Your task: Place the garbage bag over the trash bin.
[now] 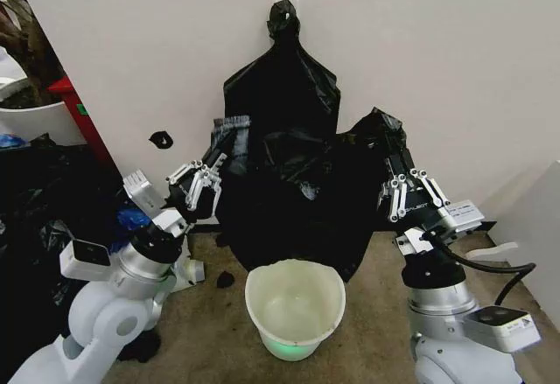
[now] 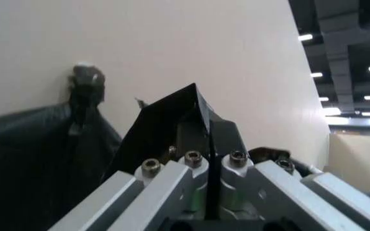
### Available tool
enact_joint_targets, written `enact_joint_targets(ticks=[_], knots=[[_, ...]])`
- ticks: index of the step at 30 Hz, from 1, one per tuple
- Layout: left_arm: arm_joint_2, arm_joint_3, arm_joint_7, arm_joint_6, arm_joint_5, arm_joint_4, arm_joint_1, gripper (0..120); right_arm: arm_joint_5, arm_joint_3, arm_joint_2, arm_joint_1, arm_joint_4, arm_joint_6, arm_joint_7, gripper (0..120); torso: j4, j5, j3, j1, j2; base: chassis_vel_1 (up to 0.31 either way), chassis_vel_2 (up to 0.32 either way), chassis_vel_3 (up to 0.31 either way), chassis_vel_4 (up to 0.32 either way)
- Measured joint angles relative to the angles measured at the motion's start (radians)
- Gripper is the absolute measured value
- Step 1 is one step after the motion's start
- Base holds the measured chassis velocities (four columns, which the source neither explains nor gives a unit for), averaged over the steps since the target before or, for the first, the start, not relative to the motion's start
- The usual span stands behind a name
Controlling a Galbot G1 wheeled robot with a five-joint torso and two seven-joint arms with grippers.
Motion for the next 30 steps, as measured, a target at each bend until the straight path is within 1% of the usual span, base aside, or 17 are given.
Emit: enact_joint_targets(ticks=[3,8,13,16,21,25,30], knots=[[-0.017,0.014,0.000,0.002,0.003,0.009,0.013,0,-0.002,-0.002,0.001,0.003,-0.013,-0.005,0.003,0,0.0000,0.0000,0.000,0.000,0.000,0.000,0.000,0.000,0.000],[-0.057,0.058,-0.003,-0.001,0.036,0.051,0.045,0,-0.001,-0.017,0.003,0.007,-0.057,-0.022,0.020,0,0.0002,-0.0001,0.000,0.000,0.000,0.000,0.000,0.000,0.000],[-0.075,0.094,-0.003,-0.004,0.058,0.082,0.053,0,-0.006,-0.046,-0.002,-0.010,-0.085,-0.028,0.040,0,-0.0001,-0.0001,0.000,0.000,0.000,0.000,0.000,0.000,0.000],[-0.077,0.111,-0.007,-0.005,0.059,0.094,0.061,0,-0.015,-0.081,-0.018,-0.030,-0.090,-0.037,0.062,0,-0.0001,0.0000,0.000,0.000,0.000,0.000,0.000,0.000,0.000],[-0.077,0.124,-0.009,-0.009,0.059,0.108,0.074,0,-0.022,-0.107,-0.032,-0.041,-0.089,-0.048,0.089,0,0.0000,0.0000,0.000,0.000,0.000,0.000,0.000,0.000,0.000],[-0.077,0.127,0.004,-0.011,0.051,0.109,0.076,0,-0.026,-0.111,-0.032,-0.044,-0.069,-0.047,0.091,0,0.0000,-0.0001,0.000,0.000,0.000,0.000,0.000,0.000,0.000],[-0.063,0.110,0.042,-0.012,0.005,0.092,0.066,0,-0.020,-0.097,-0.038,-0.053,-0.011,-0.033,0.079,0,-0.0001,-0.0001,0.000,0.000,0.000,0.000,0.000,0.000,0.000]])
